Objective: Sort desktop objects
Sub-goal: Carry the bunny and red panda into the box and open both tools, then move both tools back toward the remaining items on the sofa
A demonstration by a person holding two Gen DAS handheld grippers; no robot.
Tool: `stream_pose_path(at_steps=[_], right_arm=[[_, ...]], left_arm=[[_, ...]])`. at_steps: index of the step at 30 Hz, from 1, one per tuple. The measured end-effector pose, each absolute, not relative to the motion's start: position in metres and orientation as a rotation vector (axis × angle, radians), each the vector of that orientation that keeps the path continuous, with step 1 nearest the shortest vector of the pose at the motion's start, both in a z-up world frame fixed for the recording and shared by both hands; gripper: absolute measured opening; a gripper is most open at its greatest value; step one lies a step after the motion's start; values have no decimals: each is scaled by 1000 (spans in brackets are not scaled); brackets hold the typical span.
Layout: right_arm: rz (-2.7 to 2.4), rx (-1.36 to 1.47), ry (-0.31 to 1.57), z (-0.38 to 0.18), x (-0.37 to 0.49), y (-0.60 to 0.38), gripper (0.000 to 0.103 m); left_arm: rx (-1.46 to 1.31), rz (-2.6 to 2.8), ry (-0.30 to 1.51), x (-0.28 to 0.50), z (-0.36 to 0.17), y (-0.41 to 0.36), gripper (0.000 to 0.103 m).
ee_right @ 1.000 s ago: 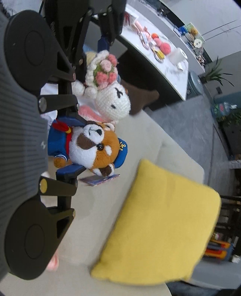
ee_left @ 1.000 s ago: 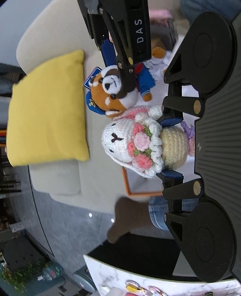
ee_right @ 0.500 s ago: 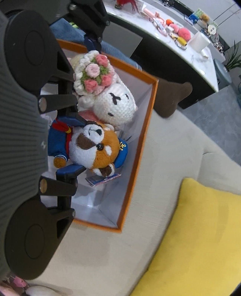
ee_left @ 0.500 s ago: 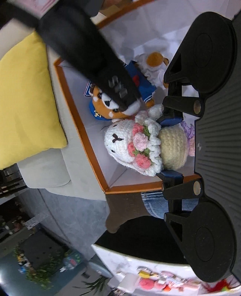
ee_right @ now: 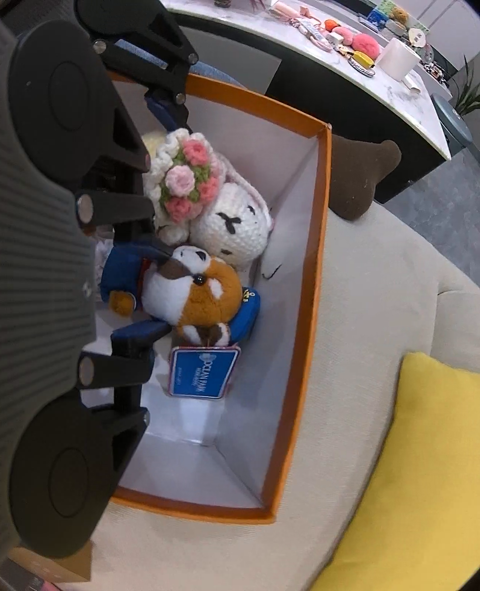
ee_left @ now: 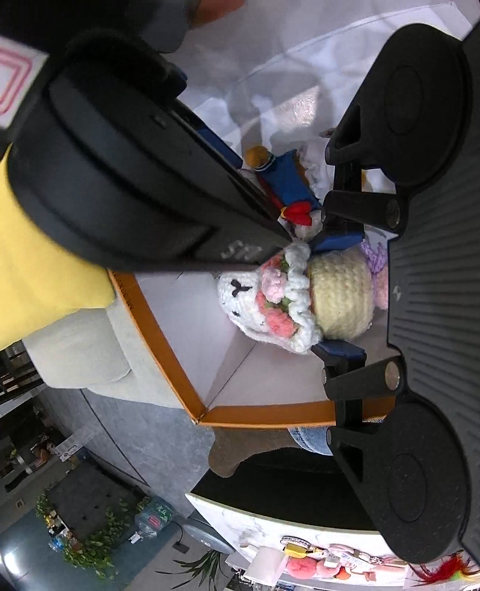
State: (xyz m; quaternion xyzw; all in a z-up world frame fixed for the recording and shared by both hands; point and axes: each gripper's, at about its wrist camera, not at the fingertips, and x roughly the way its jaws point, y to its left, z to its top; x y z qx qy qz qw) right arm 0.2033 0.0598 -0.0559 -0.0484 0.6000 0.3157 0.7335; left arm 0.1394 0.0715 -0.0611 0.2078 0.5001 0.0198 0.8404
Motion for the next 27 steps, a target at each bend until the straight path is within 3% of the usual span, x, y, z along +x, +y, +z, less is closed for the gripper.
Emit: stream_pose_path(at_steps=[9, 13, 15, 20, 21, 23, 25, 27], right_arm=[[695, -78, 1319, -60, 204, 59, 41], [709, -101, 1302, -57, 202, 59, 45], [708, -86, 1309, -58, 203, 57, 47], [719, -46, 1328, -56, 205, 50, 46], [723, -41, 1328, -55, 204, 48, 46], [730, -45, 1325, -53, 203, 47, 46], [733, -51, 1321, -53, 202, 48, 44], [725, -58, 1312, -55, 202, 49, 35]], left_arm=[[506, -7, 1046, 131, -67, 68, 57], [525, -56, 1017, 123, -63, 73, 62], [514, -76, 1013, 119, -57, 77, 70], [488, -127, 1003, 104, -38, 85, 70], [491, -135, 1005, 102, -36, 87, 67], [495, -146, 1008, 113, -39, 102, 49], [476, -162, 1023, 116, -42, 106, 38], [432, -181, 1039, 118, -44, 105, 30]])
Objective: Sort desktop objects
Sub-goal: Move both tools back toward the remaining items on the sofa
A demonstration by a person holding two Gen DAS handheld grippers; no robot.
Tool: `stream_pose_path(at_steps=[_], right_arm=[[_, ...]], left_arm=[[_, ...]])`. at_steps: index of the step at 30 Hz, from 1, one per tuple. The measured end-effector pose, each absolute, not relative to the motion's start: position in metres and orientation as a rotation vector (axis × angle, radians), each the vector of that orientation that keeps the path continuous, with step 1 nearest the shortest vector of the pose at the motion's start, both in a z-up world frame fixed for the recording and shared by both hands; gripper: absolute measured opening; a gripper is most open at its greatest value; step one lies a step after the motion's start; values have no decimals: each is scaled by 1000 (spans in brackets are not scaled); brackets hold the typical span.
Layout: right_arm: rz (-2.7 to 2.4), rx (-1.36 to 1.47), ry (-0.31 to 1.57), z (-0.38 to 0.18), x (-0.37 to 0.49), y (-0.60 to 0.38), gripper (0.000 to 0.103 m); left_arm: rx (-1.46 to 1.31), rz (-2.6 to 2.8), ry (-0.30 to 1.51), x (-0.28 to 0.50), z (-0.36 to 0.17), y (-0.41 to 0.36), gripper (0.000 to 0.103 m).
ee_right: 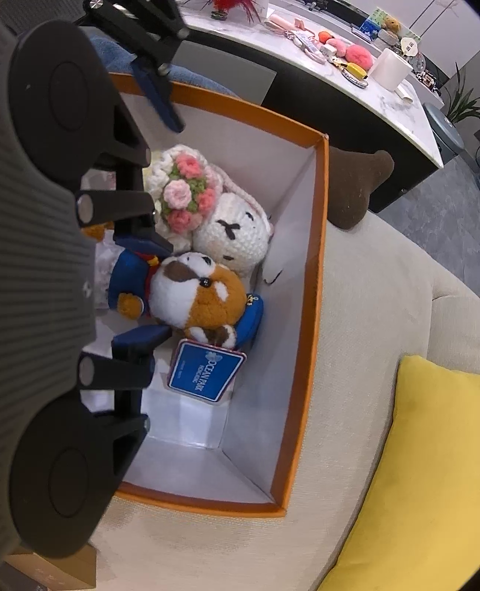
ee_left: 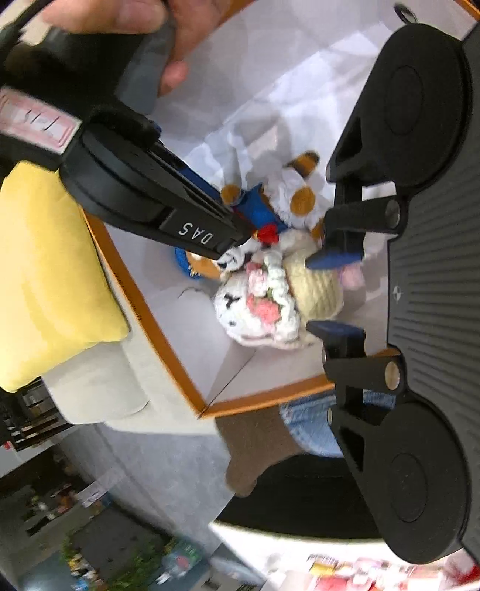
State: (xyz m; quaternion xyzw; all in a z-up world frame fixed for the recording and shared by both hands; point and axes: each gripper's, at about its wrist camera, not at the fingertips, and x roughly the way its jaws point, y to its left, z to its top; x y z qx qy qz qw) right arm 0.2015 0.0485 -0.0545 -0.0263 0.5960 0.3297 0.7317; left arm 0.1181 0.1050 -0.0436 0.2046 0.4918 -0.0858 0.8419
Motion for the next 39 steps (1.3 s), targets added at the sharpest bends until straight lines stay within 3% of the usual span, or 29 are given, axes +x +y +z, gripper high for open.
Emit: stream_pose_path(at_steps=[10, 12, 18, 28, 39], right_arm=[[747, -80, 1293, -59, 202, 54, 34], [749, -90, 1291, -55, 201, 53, 39], [788, -96, 1221, -20, 184, 24, 39], [695, -186, 1088, 46, 164, -108, 39], [402, -273, 1216, -3, 168, -250, 43]], left_arm=[[419, -194, 1052, 120, -52, 99, 29], [416, -187, 1050, 117, -45, 98, 30], [412, -197, 1005, 99, -7, 92, 30], [390, -379, 866, 80, 55, 23, 30], [434, -568, 868, 88, 32, -79, 30]])
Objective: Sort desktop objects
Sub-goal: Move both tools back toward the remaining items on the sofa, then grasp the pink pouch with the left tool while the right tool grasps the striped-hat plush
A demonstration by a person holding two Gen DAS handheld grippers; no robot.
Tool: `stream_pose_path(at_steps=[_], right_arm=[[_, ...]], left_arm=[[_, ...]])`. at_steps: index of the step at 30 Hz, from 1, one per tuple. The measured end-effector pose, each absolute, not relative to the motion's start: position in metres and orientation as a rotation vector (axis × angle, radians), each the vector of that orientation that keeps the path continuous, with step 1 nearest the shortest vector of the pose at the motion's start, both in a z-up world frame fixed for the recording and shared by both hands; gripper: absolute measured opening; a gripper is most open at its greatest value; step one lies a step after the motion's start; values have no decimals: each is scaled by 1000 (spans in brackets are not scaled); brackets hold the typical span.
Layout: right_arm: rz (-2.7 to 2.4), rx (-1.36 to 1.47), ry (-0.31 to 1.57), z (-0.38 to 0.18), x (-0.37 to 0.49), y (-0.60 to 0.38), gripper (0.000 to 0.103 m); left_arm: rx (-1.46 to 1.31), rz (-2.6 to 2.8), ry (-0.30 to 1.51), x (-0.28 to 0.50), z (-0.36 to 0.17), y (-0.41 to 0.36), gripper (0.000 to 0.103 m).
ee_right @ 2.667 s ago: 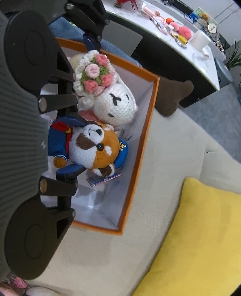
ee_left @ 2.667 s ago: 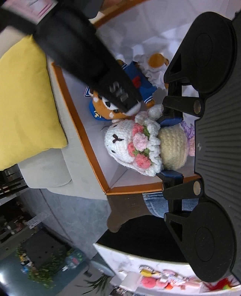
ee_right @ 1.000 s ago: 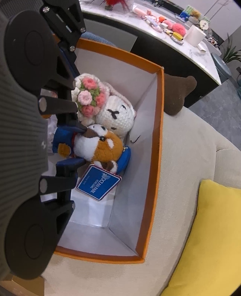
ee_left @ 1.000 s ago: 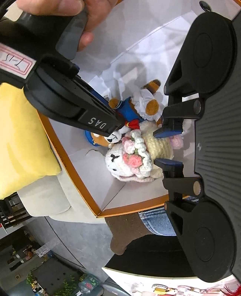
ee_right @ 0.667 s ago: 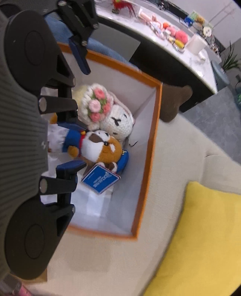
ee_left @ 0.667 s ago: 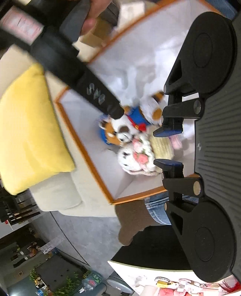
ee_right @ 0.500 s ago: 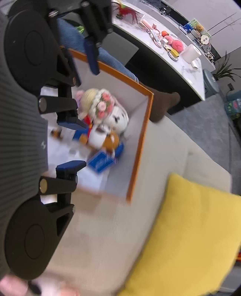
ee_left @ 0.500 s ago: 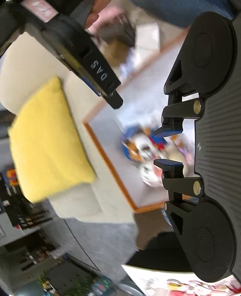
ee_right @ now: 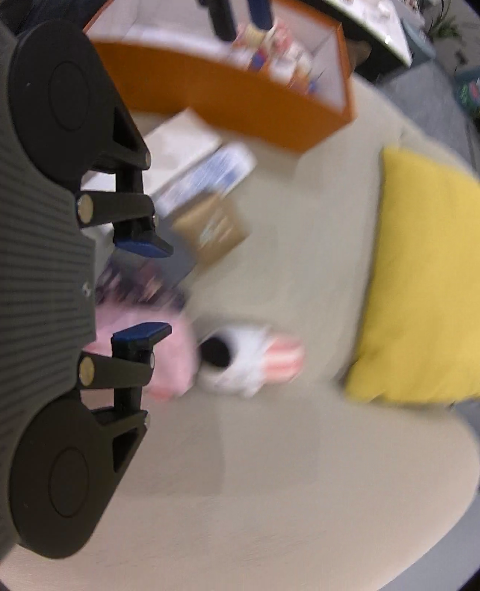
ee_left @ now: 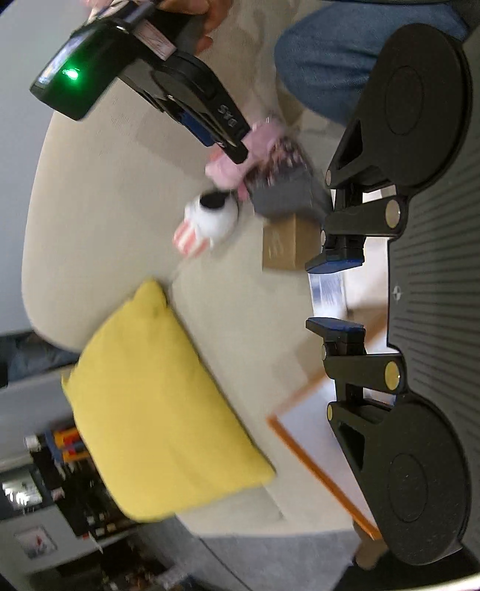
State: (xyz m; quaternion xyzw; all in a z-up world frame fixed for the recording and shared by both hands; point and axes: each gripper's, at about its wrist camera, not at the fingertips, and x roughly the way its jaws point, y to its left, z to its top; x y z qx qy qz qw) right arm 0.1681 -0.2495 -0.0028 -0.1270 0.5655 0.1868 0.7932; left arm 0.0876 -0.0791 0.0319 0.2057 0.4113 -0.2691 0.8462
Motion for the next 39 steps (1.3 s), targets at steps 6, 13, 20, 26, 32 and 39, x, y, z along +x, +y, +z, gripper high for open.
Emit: stream_pose_path(at_steps=[6, 13, 20, 26, 32, 39], right_arm=[[403, -306, 1283, -31, 159, -281, 43], [456, -353, 1335, -70, 151, -273, 42], [494, -371, 1289, -59, 150, -271, 22], [525, -350, 1198, -12, 156, -265, 12], [567, -349, 1111, 20, 174, -232, 11], [606, -305, 1100, 13, 209, -191, 11]], left_arm=[[519, -667, 878, 93, 8, -131, 30], [561, -712, 900, 97, -13, -164, 30], [544, -713, 915, 101, -17, -160, 30], [565, -708, 871, 97, -6, -153, 30], [548, -677, 857, 105, 3, -141, 30], [527, -644, 871, 124, 0, -127, 30]])
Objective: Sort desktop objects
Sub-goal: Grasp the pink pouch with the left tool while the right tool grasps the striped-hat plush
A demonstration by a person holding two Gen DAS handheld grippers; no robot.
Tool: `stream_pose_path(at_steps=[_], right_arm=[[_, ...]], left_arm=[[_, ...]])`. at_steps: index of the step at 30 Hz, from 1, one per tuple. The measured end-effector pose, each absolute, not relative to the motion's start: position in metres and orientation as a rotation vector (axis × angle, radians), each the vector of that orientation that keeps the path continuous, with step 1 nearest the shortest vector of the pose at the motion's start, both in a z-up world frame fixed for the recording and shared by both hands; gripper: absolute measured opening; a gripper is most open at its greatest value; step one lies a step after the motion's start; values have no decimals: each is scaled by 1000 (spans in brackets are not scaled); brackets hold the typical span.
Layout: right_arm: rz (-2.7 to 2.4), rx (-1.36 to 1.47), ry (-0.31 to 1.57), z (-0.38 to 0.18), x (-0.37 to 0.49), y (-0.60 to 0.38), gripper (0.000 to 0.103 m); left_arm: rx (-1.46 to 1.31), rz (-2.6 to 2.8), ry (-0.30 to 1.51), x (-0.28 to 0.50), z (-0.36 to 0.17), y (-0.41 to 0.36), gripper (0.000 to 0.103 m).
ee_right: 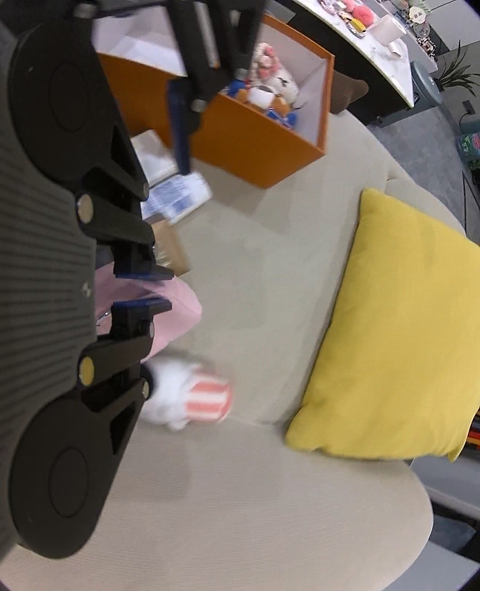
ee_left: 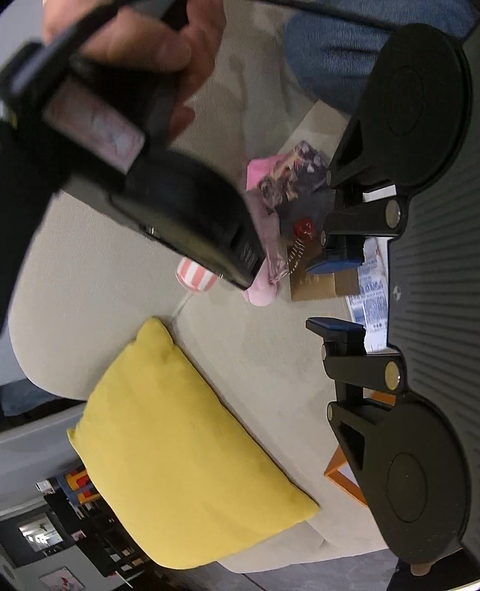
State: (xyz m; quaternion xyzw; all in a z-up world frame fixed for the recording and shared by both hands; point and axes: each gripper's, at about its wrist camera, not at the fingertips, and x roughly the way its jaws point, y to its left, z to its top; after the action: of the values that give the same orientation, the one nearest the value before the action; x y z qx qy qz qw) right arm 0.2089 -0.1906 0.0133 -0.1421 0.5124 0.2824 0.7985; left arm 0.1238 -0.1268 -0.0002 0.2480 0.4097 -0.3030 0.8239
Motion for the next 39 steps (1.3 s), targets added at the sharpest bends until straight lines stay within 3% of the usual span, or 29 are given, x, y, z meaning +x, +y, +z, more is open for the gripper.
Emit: stream_pose_path(at_steps=[8, 17, 21, 22, 23, 29, 33, 37, 39], right_arm=[[614, -275, 1118, 1, 232, -184, 19], [565, -261, 1094, 19, 243, -221, 19], [515, -278, 1111, 16, 248, -243, 19], [501, -290, 1127, 12, 249, -247, 19], [491, -299, 1141, 7, 250, -252, 19], [484, -314, 1213, -23, 258, -268, 22], [500, -288, 1225, -36, 267, -272, 32], [511, -259, 1250, -45, 273, -275, 34], [508, -238, 1251, -46, 275, -277, 40]], left_arm=[[521, -679, 882, 151, -18, -129, 30], [669, -781, 816, 164, -22, -159, 33], [753, -826, 782, 167, -20, -175, 44], [778, -843, 773, 168, -20, -179, 54], [804, -864, 762, 167, -21, -185, 56], [1003, -961, 721, 163, -33, -215, 56], [1054, -1003, 738, 164, -42, -228, 56], [1091, -1001, 743, 163, -51, -232, 43], [1080, -981, 753, 165, -52, -232, 38]])
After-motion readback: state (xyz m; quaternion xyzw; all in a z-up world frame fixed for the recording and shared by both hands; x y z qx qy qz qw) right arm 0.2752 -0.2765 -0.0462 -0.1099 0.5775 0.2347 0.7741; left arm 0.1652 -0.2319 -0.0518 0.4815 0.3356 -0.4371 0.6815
